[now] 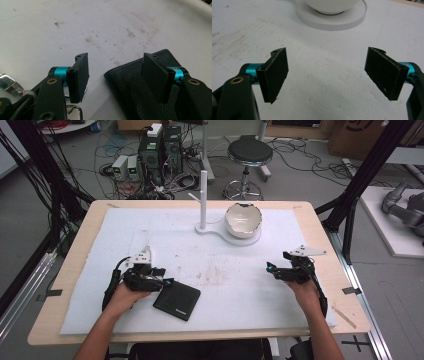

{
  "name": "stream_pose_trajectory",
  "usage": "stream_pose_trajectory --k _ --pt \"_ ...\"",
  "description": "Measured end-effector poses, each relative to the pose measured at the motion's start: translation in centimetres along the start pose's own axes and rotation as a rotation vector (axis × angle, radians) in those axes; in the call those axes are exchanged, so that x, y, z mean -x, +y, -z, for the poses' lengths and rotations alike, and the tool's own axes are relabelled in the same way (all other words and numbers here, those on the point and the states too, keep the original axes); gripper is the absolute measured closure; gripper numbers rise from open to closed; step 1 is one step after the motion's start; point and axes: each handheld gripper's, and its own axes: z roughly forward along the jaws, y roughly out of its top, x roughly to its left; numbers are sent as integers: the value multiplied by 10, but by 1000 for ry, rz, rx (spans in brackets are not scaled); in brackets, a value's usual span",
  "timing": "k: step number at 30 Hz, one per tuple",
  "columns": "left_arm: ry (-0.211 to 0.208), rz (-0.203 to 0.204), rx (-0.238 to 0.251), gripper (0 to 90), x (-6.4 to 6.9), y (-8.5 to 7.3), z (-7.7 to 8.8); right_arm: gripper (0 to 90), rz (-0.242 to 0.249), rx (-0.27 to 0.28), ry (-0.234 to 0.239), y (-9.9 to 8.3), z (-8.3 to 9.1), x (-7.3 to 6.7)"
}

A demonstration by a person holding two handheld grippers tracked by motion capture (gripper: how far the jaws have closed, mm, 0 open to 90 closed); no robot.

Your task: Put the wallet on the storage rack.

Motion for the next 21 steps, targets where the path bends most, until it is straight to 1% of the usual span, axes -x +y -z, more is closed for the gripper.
stream_pose_trajectory --k 1,2,3,4,5,6,10,11,12,13,14,15,16,18,19,20,21 --pt "0 0 0 397 0 0 0 193 0 0 0 0 0 0" --pt "2 0 -17 399 -1 0 -1 193 -1 6 -1 0 1 0" --pt "2 0 -17 400 -1 0 -1 193 -1 6 -1 0 1 0" --pt "4 1 -41 401 -1 -1 -4 193 3 4 -1 0 1 -1" --pt "5 8 -52 401 0 -1 -5 193 2 2 1 0 1 -1" --pt "5 8 -52 406 0 -1 -5 193 2 2 1 0 1 -1" --pt "-19 19 -63 413 0 -2 -8 193 9 7 -5 1 2 -2" --pt "-23 18 -72 418 0 -2 -9 193 5 10 -4 1 3 -2" --pt "-22 13 -71 419 1 -2 -10 193 6 10 -5 1 3 -1" --pt "-22 16 -70 432 1 -2 -10 193 5 9 -5 1 3 -1" --pt "-33 15 -72 443 1 -2 -11 193 5 9 -4 1 3 -1" --pt "-33 15 -72 473 1 -2 -11 193 8 8 -4 1 3 -1" --pt "-48 18 -69 503 2 -2 -11 193 8 8 -4 1 3 -1" --pt "-48 34 -58 538 0 -4 -11 193 8 4 -3 1 1 -2" --pt "-48 34 -58 560 0 -4 -11 193 12 5 -3 1 1 -1" --pt "-50 50 -52 595 -1 -4 -11 193 11 5 -3 1 1 -2" --pt "-48 54 -47 595 -1 -4 -10 193 11 5 -3 1 1 -2"
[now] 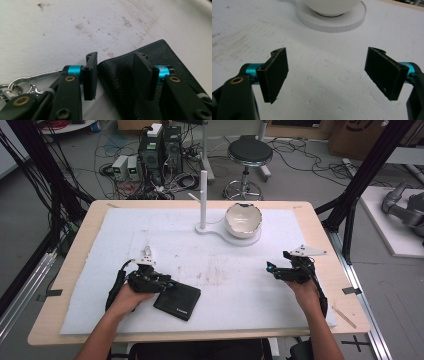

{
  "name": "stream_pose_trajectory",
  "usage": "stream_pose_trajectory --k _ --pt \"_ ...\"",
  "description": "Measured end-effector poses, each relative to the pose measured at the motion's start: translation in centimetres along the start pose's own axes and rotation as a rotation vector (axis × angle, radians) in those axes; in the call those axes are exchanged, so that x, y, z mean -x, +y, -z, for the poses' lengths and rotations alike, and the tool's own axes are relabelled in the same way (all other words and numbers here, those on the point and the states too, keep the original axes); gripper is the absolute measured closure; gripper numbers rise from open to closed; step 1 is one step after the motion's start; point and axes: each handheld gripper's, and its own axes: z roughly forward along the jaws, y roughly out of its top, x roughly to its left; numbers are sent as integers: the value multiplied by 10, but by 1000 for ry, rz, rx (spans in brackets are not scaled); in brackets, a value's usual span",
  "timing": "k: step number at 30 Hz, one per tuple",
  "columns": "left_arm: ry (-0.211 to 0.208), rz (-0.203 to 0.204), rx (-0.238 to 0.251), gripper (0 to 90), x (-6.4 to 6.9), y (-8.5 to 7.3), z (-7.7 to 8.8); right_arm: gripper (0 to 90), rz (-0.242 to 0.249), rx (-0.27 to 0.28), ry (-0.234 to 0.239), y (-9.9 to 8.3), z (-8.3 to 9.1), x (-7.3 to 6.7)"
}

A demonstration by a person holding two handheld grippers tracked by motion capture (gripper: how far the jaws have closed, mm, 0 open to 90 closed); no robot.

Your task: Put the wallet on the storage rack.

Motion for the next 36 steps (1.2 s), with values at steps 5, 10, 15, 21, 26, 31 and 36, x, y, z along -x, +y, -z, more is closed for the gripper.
stream_pose_trajectory --k 5,10,15,21,26,31,36 --pt "-26 26 29 713 -2 0 1 193 3 -1 -1 0 0 0" --pt "-42 40 74 765 0 3 4 193 -1 1 -1 0 1 1" --pt "-51 47 150 779 4 9 6 194 -3 2 0 0 1 1" --pt "-62 31 204 785 9 18 8 193 -1 0 7 0 0 1" --pt "-51 16 279 790 12 30 13 193 -9 6 8 0 0 2" --pt "-55 -8 331 793 18 45 12 193 -8 9 16 2 0 1" --pt "-69 -40 348 794 25 59 7 193 10 15 43 4 -2 -3"
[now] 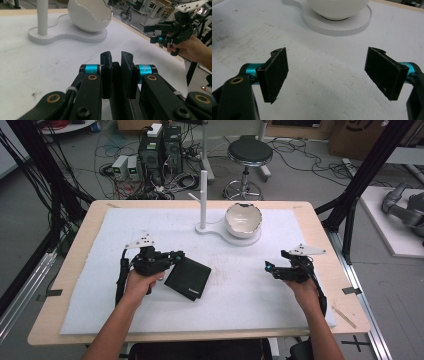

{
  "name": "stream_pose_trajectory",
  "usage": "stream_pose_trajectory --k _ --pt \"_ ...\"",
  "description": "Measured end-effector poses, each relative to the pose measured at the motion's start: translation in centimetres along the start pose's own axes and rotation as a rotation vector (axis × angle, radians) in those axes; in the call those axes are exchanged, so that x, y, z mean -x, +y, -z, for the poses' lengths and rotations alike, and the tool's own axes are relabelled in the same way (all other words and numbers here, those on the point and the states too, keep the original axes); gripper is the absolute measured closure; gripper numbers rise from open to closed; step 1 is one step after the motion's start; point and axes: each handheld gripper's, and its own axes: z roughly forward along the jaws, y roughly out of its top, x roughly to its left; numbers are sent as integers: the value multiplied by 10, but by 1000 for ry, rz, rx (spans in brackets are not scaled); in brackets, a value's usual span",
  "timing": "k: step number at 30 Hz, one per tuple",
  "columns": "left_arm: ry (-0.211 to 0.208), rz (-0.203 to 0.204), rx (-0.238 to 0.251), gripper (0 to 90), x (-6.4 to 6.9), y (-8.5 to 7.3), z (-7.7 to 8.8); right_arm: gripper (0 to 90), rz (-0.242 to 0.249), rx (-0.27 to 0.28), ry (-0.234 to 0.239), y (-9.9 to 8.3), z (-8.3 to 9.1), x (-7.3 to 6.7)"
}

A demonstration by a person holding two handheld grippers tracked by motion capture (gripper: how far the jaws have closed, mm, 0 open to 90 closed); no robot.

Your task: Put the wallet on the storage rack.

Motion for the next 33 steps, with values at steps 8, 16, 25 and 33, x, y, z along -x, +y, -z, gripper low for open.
stream_pose_trajectory --k 8,16,25,33 --pt "-30 -75 4 795 12 16 -22 193 57 35 105 7 -6 -14" --pt "-70 -120 -6 797 20 26 -40 197 122 26 226 15 -19 -34" --pt "-128 -153 0 796 29 29 -54 200 165 13 325 21 -34 -50" --pt "-148 -155 -20 796 30 27 -63 277 195 5 425 28 -48 -65"
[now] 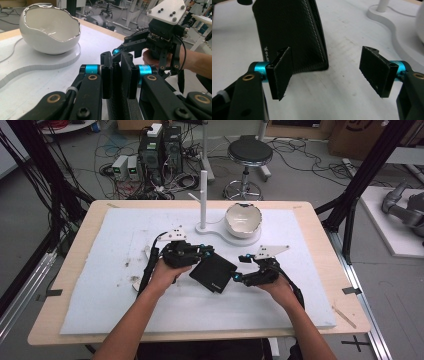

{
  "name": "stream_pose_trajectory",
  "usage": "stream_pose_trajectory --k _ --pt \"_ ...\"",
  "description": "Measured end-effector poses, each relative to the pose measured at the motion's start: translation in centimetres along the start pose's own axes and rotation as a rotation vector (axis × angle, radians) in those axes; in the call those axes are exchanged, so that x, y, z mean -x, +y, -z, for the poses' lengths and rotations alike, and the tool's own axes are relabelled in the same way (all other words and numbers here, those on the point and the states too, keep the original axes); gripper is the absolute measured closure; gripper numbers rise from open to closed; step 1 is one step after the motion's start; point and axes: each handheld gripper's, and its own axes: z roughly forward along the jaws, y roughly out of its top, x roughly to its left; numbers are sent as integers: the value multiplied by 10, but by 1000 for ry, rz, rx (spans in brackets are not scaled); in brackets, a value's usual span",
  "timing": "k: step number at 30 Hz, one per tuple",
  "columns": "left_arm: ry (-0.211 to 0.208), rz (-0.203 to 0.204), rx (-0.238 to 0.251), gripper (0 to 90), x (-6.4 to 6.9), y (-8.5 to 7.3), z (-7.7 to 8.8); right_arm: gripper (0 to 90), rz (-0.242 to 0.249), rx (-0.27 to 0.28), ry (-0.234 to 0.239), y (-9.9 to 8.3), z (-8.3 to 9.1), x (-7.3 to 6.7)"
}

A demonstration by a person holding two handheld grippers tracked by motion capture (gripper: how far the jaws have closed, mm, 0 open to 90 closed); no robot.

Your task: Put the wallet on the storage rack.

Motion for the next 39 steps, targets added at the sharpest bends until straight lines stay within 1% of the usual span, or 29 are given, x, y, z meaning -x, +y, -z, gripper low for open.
stream_pose_trajectory --k 1,2,3,4,5,7,8,10,11,12,13,15,16,18,21,25,28,29,31,33,34,38,39 --pt "-7 1 2 796 0 0 0 281 -3 9 14 2 -2 0" --pt "-8 2 5 795 1 0 -1 295 -7 19 41 3 -6 -1" --pt "-8 1 3 795 1 0 -1 307 -4 18 51 4 -8 -1" --pt "-11 0 3 795 0 0 -1 307 -4 18 51 4 -8 -1" --pt "-17 2 7 794 0 0 -1 328 -1 5 69 6 -11 -2" --pt "-26 -1 5 794 0 0 -1 336 4 4 76 6 -13 -3" --pt "-25 -1 5 794 0 0 -1 369 0 -1 97 8 -16 -4" --pt "-30 4 8 794 0 0 -1 387 8 0 104 9 -18 -4" --pt "-30 -4 5 793 0 0 -1 414 14 -2 116 10 -21 -5" --pt "-32 -6 4 793 -1 0 -1 414 14 -2 116 10 -21 -5" --pt "-35 -5 3 793 -1 0 -1 439 18 -13 131 11 -24 -7" --pt "-38 -1 -2 791 -1 -1 -1 467 26 -21 135 11 -25 -8" --pt "-38 4 -4 791 -1 -1 -1 467 26 -21 135 11 -25 -8" --pt "-41 9 -13 788 -2 -1 -1 523 28 -33 132 11 -26 -9" --pt "-39 14 -9 784 -3 -2 -1 614 42 -44 123 11 -24 -8" --pt "-39 39 0 774 -6 -4 1 695 37 -40 132 11 -21 -7" --pt "-25 53 3 727 -9 -3 4 727 34 -35 144 12 -19 -7" --pt "-12 60 0 691 -10 -3 5 730 47 -28 141 12 -19 -7" --pt "18 74 -19 590 -12 -3 7 731 44 -31 139 12 -18 -6" --pt "27 78 -36 557 -14 -5 9 730 43 -33 134 12 -18 -7" --pt "22 81 -43 547 -14 -6 10 730 44 -32 134 12 -18 -7" --pt "-25 102 -115 555 -16 -12 6 729 46 -30 135 12 -18 -7" --pt "-25 106 -127 566 -16 -13 5 729 50 -26 134 12 -19 -7"
